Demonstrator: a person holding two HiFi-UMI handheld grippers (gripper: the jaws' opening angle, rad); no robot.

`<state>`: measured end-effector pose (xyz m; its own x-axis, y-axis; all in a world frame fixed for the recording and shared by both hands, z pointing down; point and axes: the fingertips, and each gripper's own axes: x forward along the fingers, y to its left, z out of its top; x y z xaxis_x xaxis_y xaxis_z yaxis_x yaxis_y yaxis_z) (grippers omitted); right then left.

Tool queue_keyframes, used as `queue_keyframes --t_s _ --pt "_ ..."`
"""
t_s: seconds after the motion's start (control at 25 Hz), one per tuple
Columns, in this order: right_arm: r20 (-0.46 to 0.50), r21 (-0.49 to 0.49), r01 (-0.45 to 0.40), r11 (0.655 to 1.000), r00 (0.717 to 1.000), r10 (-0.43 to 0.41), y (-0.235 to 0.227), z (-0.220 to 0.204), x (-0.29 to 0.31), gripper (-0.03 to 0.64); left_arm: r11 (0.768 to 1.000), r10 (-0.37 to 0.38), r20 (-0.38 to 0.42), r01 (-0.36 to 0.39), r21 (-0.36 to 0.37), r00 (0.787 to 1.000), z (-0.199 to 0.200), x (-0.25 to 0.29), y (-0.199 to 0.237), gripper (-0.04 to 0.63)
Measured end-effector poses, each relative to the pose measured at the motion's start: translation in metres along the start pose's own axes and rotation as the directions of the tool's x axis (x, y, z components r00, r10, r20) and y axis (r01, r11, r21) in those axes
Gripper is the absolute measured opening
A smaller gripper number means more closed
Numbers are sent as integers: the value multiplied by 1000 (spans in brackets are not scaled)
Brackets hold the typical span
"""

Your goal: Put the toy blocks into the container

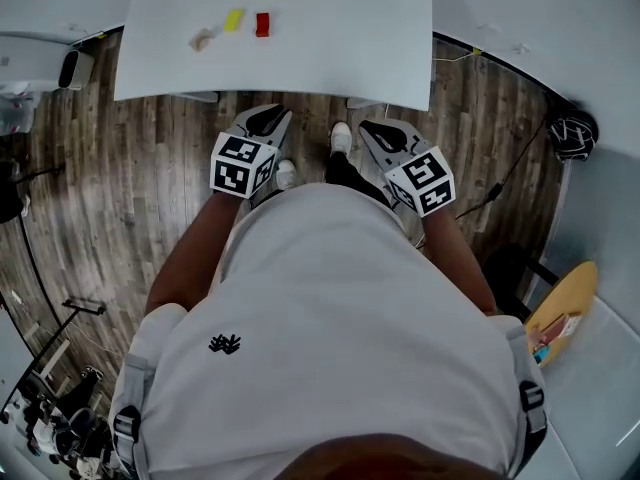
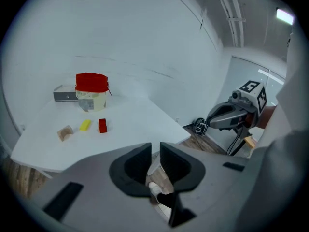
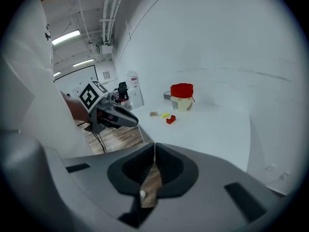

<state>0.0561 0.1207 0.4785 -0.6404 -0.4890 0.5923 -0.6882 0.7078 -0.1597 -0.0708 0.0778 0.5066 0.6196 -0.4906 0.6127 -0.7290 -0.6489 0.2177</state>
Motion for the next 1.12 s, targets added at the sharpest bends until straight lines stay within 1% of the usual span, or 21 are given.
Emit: queue_keyframes --t_s 0.08,0.16,0.28,0.48,0.64,0.8,0.84,0.88,1.12 --pt "-37 -13 -31 999 999 30 -24 5 8 11 999 50 -4 -50 -9 999 11 14 12 60" --pt "-82 -39 -63 997 995 60 -49 8 18 11 994 101 -8 -102 -33 995 19 28 28 60" --pt "-138 -79 -116 990 985 105 -82 16 34 11 980 178 -18 -179 -84 984 31 49 53 70" --pt "-152 -132 -189 973 974 168 -122 39 63 11 941 304 -53 -308 -143 951 44 77 97 90" --pt "-163 -157 -215 964 968 190 -130 53 81 11 913 371 -92 -381 -144 924 45 93 131 118" --pt "-189 -153 -208 966 966 178 -131 62 95 15 896 405 -152 -424 -132 902 35 109 169 160" --pt "-191 -146 -200 969 966 171 -132 64 98 33 895 405 -166 -427 -131 899 33 113 177 169" --pt "-193 -137 -192 972 967 164 -132 66 100 48 895 402 -178 -427 -132 898 31 117 184 173" --pt "-216 -68 -150 986 967 132 -137 66 108 48 899 390 -229 -423 -115 892 18 144 210 189"
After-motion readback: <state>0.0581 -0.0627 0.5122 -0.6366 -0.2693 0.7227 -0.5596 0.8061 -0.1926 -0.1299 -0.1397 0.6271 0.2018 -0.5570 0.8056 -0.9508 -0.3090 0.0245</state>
